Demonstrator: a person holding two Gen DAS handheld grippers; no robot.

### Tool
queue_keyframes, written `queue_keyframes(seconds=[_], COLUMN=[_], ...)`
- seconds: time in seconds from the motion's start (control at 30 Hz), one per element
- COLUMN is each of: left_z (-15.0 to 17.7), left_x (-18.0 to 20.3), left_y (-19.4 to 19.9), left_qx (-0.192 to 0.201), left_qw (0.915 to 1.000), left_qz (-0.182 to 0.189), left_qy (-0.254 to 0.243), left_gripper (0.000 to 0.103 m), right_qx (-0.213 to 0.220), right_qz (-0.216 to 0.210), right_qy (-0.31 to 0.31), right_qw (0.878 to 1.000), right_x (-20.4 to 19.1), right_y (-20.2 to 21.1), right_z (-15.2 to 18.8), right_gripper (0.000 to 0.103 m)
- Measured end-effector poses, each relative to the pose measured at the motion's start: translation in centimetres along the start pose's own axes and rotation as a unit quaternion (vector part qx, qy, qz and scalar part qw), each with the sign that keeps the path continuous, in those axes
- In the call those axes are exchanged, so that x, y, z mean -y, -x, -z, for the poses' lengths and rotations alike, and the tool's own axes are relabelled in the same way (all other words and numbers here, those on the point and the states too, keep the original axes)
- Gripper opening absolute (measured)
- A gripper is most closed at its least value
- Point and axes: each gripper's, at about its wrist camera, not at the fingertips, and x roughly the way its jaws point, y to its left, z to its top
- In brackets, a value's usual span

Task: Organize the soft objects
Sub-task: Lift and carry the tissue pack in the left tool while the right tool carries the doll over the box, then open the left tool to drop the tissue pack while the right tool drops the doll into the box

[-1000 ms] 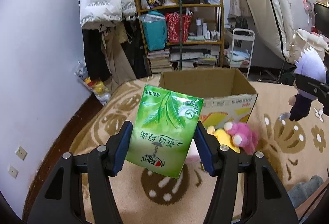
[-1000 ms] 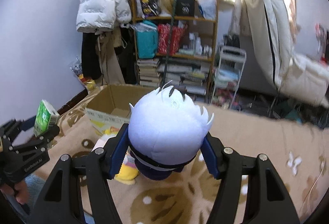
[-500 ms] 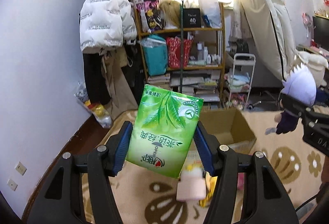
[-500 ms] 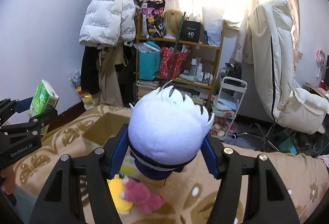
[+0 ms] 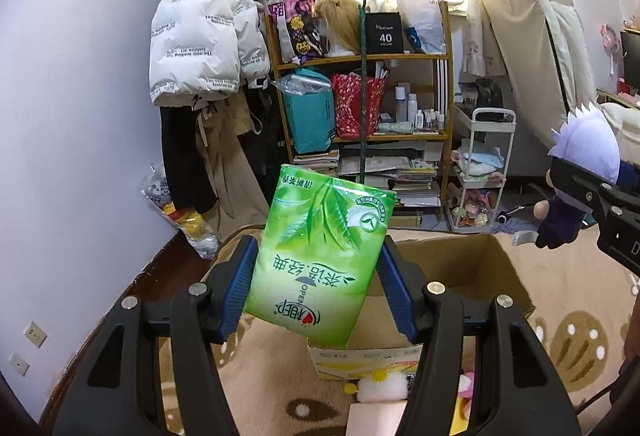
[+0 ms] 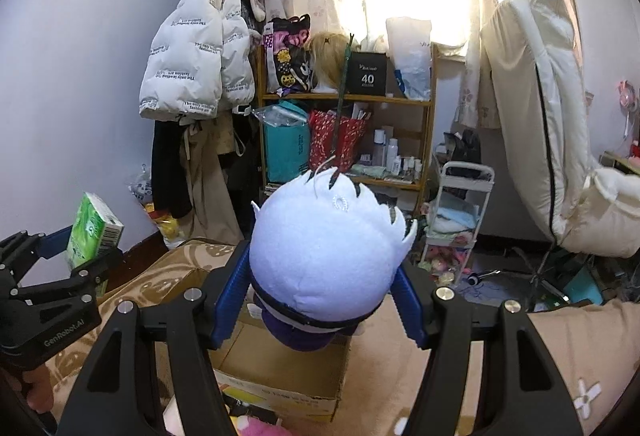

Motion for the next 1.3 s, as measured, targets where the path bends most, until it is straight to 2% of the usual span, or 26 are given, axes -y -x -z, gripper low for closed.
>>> queue_keyframes(seconds=[0.17,0.4,0.73,0.87,0.9,0.97,1.0,1.2,1.23,1.3], left_z=[1.5,3.0,4.4,4.8,4.8,4.6,4.5,4.5,4.5,4.7], left_x=[0.5,1.1,2.0,2.3,2.4,2.4,2.3,1.7,1.5,1.2], left_y=[-2.8,-5.5,-7.3,-7.2,-7.1,-6.6,-6.3,-5.4,-5.3,-5.0], left_qx=[-0.024,-0.051,-0.079,-0.080,-0.078,-0.072,-0.066,-0.067,-0.071,-0.080], left_qw=[0.9997,0.9986,0.9965,0.9964,0.9966,0.9972,0.9976,0.9975,0.9973,0.9967], left_qz=[0.009,0.016,0.026,0.019,0.014,0.007,0.003,-0.008,-0.007,-0.005], left_qy=[0.004,-0.001,-0.012,-0.019,-0.021,-0.022,-0.020,-0.019,-0.017,-0.012], left_gripper=[0.060,0.060,0.061,0.061,0.064,0.077,0.080,0.082,0.082,0.089], right_qx=[-0.031,-0.064,-0.092,-0.103,-0.105,-0.108,-0.107,-0.098,-0.096,-0.092], right_qz=[-0.025,-0.035,-0.039,-0.040,-0.037,-0.030,-0.027,-0.017,-0.014,-0.011], right_qy=[-0.034,-0.059,-0.052,-0.036,-0.031,-0.017,-0.013,-0.027,-0.032,-0.040], right_qw=[0.999,0.996,0.994,0.993,0.993,0.994,0.994,0.995,0.995,0.995], right_x=[0.3,0.7,0.4,-0.1,-0.2,-0.5,-0.5,-0.2,0.0,0.3], right_y=[-3.2,-5.8,-7.2,-7.3,-7.2,-7.2,-7.1,-5.8,-5.5,-4.7], right_z=[2.1,4.2,5.9,6.2,6.3,6.4,6.5,6.5,6.5,6.5], right_gripper=[0.070,0.070,0.071,0.071,0.072,0.077,0.079,0.096,0.101,0.103])
